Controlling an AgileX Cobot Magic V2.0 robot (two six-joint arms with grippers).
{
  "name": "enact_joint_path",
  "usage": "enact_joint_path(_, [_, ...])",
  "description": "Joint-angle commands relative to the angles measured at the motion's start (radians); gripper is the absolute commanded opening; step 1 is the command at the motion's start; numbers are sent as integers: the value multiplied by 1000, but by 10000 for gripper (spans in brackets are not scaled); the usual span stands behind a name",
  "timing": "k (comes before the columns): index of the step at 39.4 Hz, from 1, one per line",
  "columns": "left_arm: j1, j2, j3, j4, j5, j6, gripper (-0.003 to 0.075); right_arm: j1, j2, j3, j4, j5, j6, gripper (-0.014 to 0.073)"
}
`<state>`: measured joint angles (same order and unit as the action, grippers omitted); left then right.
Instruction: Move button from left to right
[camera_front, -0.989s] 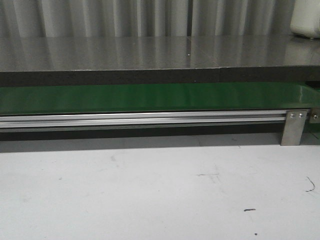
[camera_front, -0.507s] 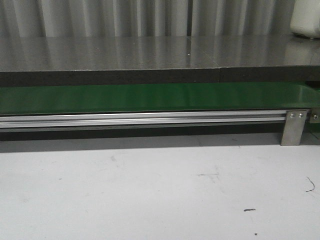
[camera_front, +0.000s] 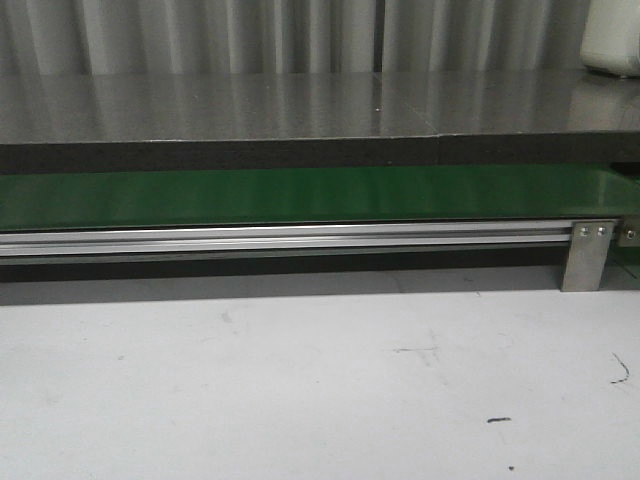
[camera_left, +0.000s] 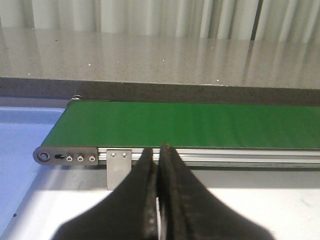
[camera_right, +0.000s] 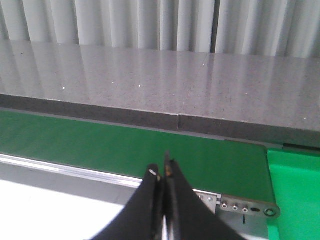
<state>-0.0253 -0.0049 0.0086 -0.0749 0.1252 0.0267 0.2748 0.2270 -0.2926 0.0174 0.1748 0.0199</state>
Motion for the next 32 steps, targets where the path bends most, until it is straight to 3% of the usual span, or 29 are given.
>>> enact_joint_path(1, [-6, -17, 29, -9, -86, -10, -21, -31, -14, 27, -6, -92, -8, -67])
enact_joint_path(15, [-6, -17, 29, -9, -86, -10, -21, -237, -258, 305, 46, -100, -8, -67])
enact_joint_path(32, [-6, -17, 29, -9, -86, -10, -21, -248, -254, 311, 46, -59, -8, -67])
